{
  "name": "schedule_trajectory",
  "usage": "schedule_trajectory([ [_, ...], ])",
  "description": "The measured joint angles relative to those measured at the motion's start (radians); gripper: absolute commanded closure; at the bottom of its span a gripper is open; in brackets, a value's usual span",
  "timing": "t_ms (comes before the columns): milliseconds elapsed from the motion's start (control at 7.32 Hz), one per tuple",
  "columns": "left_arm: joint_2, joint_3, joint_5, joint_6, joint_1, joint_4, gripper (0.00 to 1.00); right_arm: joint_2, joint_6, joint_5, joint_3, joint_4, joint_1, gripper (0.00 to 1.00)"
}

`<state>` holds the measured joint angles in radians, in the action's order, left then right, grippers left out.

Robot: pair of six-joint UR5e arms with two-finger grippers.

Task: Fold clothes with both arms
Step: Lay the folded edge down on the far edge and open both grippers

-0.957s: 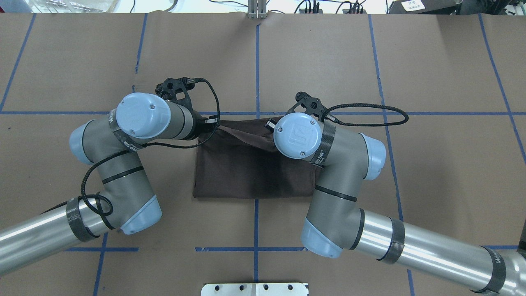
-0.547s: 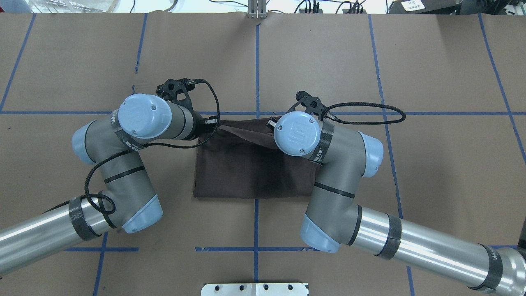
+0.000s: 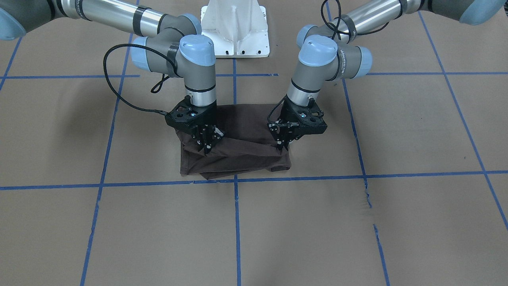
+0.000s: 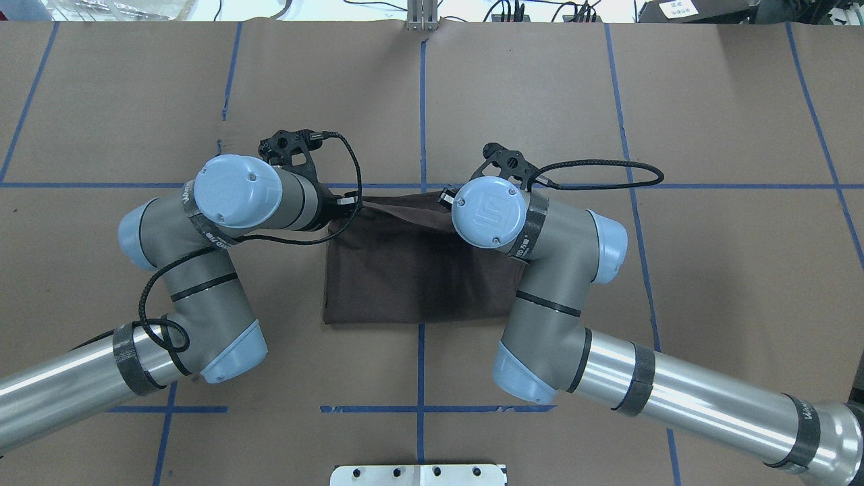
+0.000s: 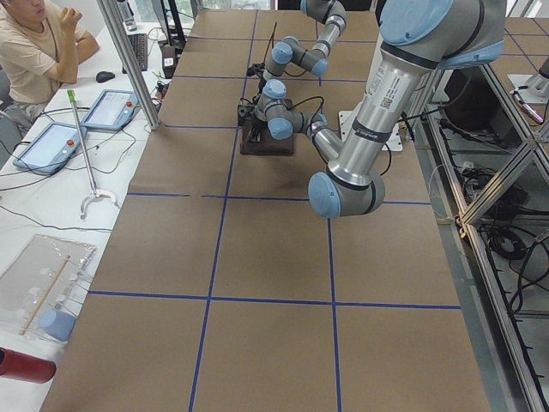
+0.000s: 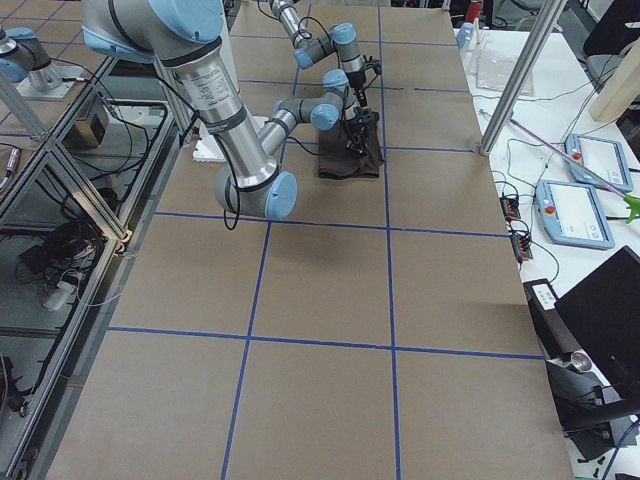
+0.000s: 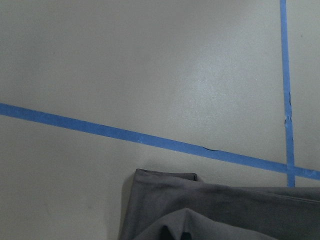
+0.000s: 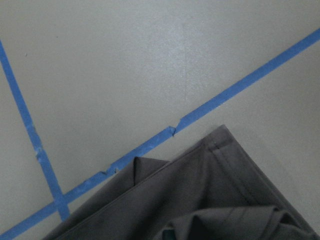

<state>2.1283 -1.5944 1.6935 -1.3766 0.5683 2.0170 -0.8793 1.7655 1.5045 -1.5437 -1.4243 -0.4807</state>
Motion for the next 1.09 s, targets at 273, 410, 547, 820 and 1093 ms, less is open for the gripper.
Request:
schedule_trajectory([
  [273,-0.004,-0.008,0.005,0.093,0.008,-0.001,0.00,0.026,-0.077,0.042,-0.009,-0.003,-0.011,0.00],
  [410,-0.005,-0.010,0.006,0.124,0.014,0.000,0.00,0.036,-0.089,0.065,-0.019,-0.006,-0.008,0.00],
  [547,-0.006,-0.011,0.006,0.137,0.017,0.000,0.00,0.039,-0.106,0.072,-0.025,-0.007,0.003,0.00],
  [820,-0.008,-0.013,0.005,0.143,0.019,0.001,0.00,0.038,-0.177,0.049,-0.009,-0.008,0.034,0.00],
  [1093,-0.010,-0.017,0.005,0.141,0.019,0.002,0.00,0.038,-0.279,0.026,0.044,-0.007,0.030,0.00],
])
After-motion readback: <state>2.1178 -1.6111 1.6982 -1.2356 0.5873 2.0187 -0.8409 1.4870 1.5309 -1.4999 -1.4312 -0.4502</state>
